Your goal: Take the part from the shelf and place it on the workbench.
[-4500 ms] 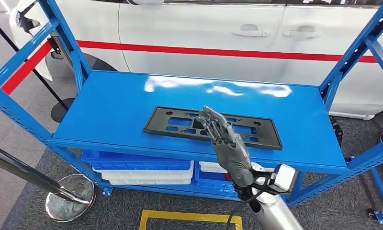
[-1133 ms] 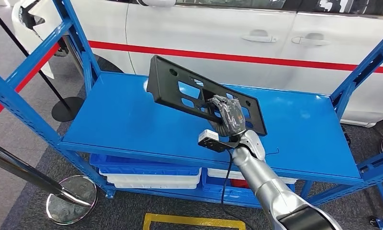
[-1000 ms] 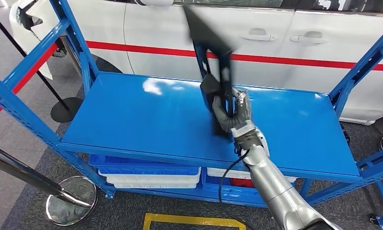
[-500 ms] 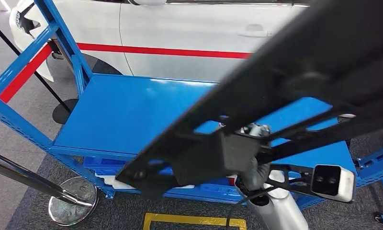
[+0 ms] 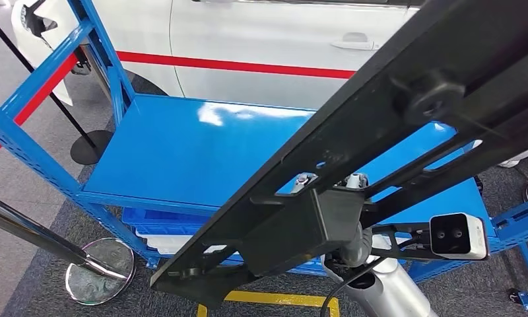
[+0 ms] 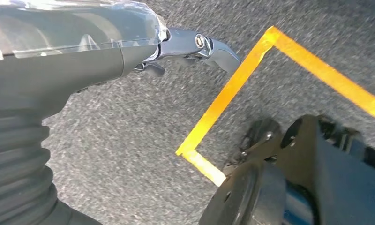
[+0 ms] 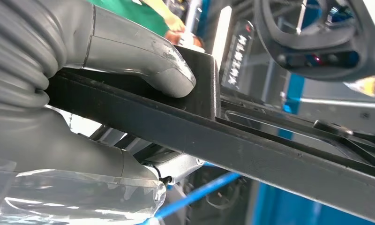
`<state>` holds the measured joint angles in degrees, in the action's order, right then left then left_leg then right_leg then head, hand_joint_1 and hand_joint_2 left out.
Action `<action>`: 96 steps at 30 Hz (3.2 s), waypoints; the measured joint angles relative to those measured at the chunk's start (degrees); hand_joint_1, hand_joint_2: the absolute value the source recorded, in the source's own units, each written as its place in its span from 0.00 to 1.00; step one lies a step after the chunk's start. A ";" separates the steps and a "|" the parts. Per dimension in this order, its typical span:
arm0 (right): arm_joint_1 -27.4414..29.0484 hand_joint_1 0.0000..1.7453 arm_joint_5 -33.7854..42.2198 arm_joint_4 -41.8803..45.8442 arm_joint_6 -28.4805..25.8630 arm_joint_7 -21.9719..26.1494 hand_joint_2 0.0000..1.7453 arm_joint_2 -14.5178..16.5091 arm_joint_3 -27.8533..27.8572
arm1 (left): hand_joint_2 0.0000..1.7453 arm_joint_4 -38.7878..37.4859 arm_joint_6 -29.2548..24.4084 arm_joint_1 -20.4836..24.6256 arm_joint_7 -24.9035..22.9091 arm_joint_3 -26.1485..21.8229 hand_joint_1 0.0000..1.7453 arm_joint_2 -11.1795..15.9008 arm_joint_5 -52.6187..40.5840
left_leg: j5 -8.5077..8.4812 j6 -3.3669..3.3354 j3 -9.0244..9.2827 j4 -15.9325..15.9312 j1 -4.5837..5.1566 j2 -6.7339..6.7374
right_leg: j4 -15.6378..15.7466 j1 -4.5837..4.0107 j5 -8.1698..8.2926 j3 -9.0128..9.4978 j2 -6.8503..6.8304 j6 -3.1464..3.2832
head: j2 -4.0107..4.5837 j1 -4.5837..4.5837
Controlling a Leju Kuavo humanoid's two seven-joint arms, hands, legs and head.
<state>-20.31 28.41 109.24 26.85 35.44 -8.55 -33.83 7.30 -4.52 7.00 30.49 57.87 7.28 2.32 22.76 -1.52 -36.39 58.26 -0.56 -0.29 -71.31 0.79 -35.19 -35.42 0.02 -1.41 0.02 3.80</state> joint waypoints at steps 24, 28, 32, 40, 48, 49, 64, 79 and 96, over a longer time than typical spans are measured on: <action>1.51 1.00 -1.50 1.29 -3.37 0.28 1.00 -8.68 0.44 | 1.00 -1.16 -3.14 -1.15 -8.52 0.87 0.00 3.18 -0.02 | 5.25 0.64 7.99 -1.92 0.38 0.15 | 12.07 -1.07 10.52 -0.75 -0.37 1.31 | 0.00 0.00; 1.17 1.00 -3.49 1.29 -4.58 0.27 1.00 -9.27 0.46 | 1.00 -1.16 -2.46 -1.02 -7.46 0.70 0.00 3.04 -0.02 | 3.01 -0.14 5.58 -2.15 0.12 0.36 | 0.69 -0.29 1.74 -4.09 -0.15 -0.14 | 0.00 0.00; 1.45 1.00 -5.00 1.19 -2.58 0.28 1.00 -9.43 0.54 | 1.00 -1.16 -2.02 -1.02 -7.24 0.70 0.00 3.05 -0.02 | 1.48 0.65 2.44 -0.97 -0.31 0.36 | 1.81 0.71 5.02 -0.05 -0.19 -1.22 | 0.00 0.00; 1.87 1.00 -5.37 1.53 2.15 0.29 1.00 -9.00 2.63 | 1.00 -1.24 -1.51 -1.04 -7.35 0.82 0.00 3.58 -0.02 | 2.34 3.45 -0.84 2.44 -0.54 0.27 | 12.85 0.47 6.62 4.88 0.39 2.10 | 0.00 0.01; 1.62 1.00 -2.43 1.17 8.20 0.29 1.00 -8.97 4.65 | 1.00 -1.23 -1.94 -0.91 -7.51 0.40 0.00 3.45 -0.03 | 7.22 1.91 3.19 9.62 -0.19 -1.03 | 12.59 -1.00 11.46 -0.92 2.80 3.02 | 0.00 0.00; 1.50 1.00 -2.22 0.97 9.53 0.29 1.00 -8.92 5.13 | 1.00 -1.23 -2.11 -0.93 -7.41 0.17 0.00 3.41 -0.03 | 7.09 1.35 6.18 5.12 -0.04 -1.83 | 12.56 -1.12 12.01 -1.36 3.11 2.91 | 0.00 0.00; 0.91 1.00 -5.57 -1.66 11.22 0.29 1.00 -6.21 9.69 | 1.00 -1.23 -2.80 -1.32 -6.55 -0.82 0.00 2.65 0.00 | 0.45 0.96 0.85 -0.60 -0.23 0.55 | 4.87 0.90 6.93 2.18 0.14 -1.38 | 0.00 0.00; -0.06 1.00 -6.96 -3.87 11.87 0.29 1.00 -1.31 9.41 | 1.00 -1.25 -3.68 -1.60 -6.09 -1.43 0.00 2.49 -0.03 | 6.22 2.76 2.83 9.02 -0.40 0.37 | 12.35 -0.67 10.83 -0.37 -0.04 3.01 | 0.00 0.00; -0.39 1.00 -5.95 -4.26 7.73 0.29 1.00 0.17 8.31 | 1.00 -1.25 -3.13 -1.70 -5.67 -2.05 0.00 2.27 0.00 | 0.12 0.97 0.65 -0.44 0.45 0.84 | 10.36 -0.55 5.72 6.17 -0.05 1.12 | 0.00 0.00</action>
<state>-20.70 22.45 104.98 34.58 35.74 -8.38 -25.51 6.05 -7.65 5.30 24.82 55.82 9.55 2.32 22.88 -0.55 -35.74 57.82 -0.10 0.55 -60.95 0.23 -29.47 -29.25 -0.03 -0.30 0.02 3.81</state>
